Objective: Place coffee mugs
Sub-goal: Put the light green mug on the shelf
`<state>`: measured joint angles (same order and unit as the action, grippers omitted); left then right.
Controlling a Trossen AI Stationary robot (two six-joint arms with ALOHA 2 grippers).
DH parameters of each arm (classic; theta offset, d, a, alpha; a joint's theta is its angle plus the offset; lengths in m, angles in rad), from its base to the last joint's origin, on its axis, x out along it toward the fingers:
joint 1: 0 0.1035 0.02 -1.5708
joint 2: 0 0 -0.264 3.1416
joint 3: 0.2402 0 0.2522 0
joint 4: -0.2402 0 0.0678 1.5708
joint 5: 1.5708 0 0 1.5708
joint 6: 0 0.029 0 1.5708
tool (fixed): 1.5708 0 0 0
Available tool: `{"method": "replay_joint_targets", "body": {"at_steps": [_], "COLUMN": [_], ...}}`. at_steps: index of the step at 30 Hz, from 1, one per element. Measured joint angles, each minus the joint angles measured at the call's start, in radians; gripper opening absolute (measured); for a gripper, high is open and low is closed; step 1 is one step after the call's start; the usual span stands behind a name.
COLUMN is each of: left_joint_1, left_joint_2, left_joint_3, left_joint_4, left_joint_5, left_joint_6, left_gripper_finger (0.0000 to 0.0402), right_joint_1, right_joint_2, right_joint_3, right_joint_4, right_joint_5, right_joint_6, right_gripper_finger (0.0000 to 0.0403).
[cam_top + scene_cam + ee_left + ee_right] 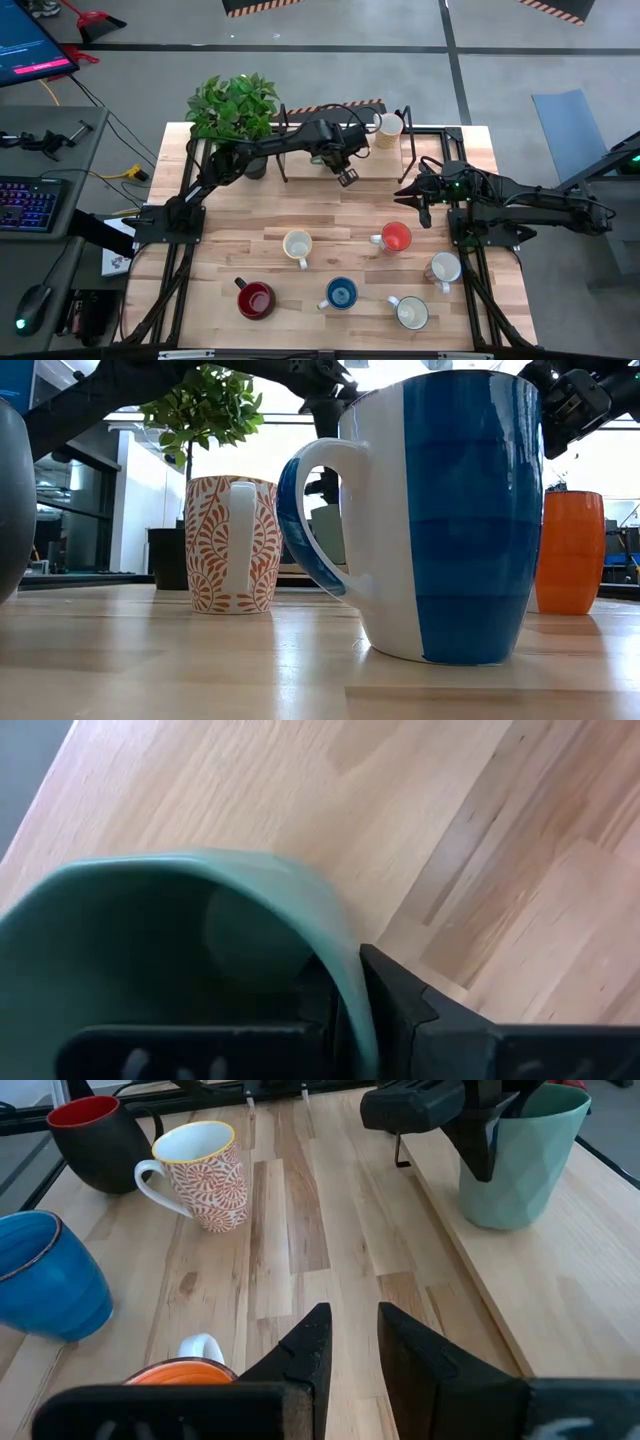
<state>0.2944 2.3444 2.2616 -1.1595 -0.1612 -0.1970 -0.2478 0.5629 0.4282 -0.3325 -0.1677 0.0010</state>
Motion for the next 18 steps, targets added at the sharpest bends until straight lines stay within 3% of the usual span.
{"method": "replay_joint_targets", "body": {"at_steps": [9,18], "left_joint_1": [0.0,0.0], "left_joint_2": [0.0,0.0], "left_joint_3": [0.0,0.0], "left_joint_4": [0.003,0.007], "left_joint_5": [-0.005,-0.045], "left_joint_6": [0.016,0.017], "left_gripper_finger": [0.0039,0.0087], "right_joint_1": [0.0,0.0], "right_joint_2": [0.0,0.0], "right_joint_3": [0.0,0.0], "right_joint_4": [0.0,-0.002], "right_joint_5": [0.0,0.0], "right_joint_6": [0.0,0.0], "right_gripper_finger": [0.0066,0.0066]}}
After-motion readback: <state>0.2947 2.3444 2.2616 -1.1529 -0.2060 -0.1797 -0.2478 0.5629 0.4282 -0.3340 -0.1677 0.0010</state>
